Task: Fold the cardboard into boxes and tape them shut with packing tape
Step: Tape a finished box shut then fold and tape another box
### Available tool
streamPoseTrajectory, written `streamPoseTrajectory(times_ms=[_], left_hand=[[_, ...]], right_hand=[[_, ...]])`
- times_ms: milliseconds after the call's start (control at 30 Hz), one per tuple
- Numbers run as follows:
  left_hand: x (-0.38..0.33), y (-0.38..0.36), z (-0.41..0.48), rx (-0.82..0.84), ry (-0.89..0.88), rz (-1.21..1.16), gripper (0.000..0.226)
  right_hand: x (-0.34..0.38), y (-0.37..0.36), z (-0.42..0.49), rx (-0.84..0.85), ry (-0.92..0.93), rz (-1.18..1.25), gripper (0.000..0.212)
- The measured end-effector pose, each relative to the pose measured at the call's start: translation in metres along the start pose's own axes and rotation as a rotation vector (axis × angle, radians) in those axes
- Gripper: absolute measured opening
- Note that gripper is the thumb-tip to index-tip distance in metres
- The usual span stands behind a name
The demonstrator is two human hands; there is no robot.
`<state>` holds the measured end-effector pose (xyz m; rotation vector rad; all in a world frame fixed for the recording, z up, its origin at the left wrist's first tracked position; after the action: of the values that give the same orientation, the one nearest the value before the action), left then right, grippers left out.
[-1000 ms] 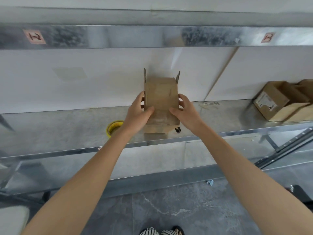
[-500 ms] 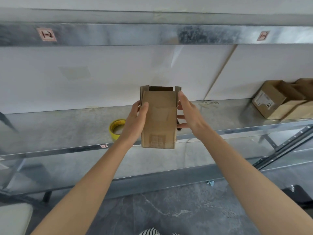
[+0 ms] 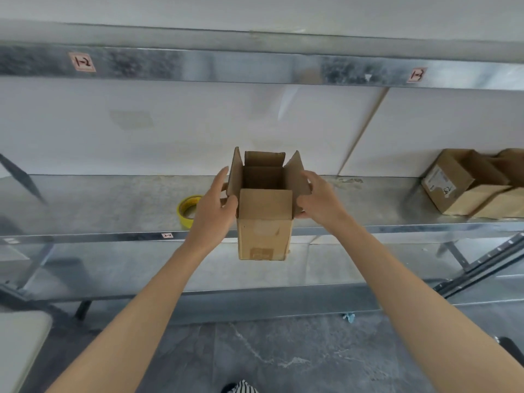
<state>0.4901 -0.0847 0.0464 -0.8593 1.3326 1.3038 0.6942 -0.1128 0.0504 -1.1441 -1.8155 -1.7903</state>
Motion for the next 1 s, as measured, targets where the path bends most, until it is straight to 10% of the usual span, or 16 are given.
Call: streamPoseTrajectory(times_ms=[700,1000], left_hand=[[-0.015,-0.065,-0.042,0.231,-0.215,0.822,0.065],[-0.029,-0.165,-0.028,0.328,-0.21,0.814,0.062]], right_hand=[[-0.079,0.076,-0.01,-0.126,0.121,-0.004,0.061],[-0.158,0.162,-0.021,-0.222,0.03,-0.036,0.061]])
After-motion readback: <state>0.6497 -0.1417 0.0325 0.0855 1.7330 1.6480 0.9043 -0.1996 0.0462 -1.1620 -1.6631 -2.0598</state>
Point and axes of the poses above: each hand's wrist, its own z-axis towards the middle knuckle, its own y-axis out of the back of the hand, x = y × z, the point moved 6 cm from there along z, towards the middle knuckle, and after that the axes turned 13 degrees about -z, right-handed, at the moved point
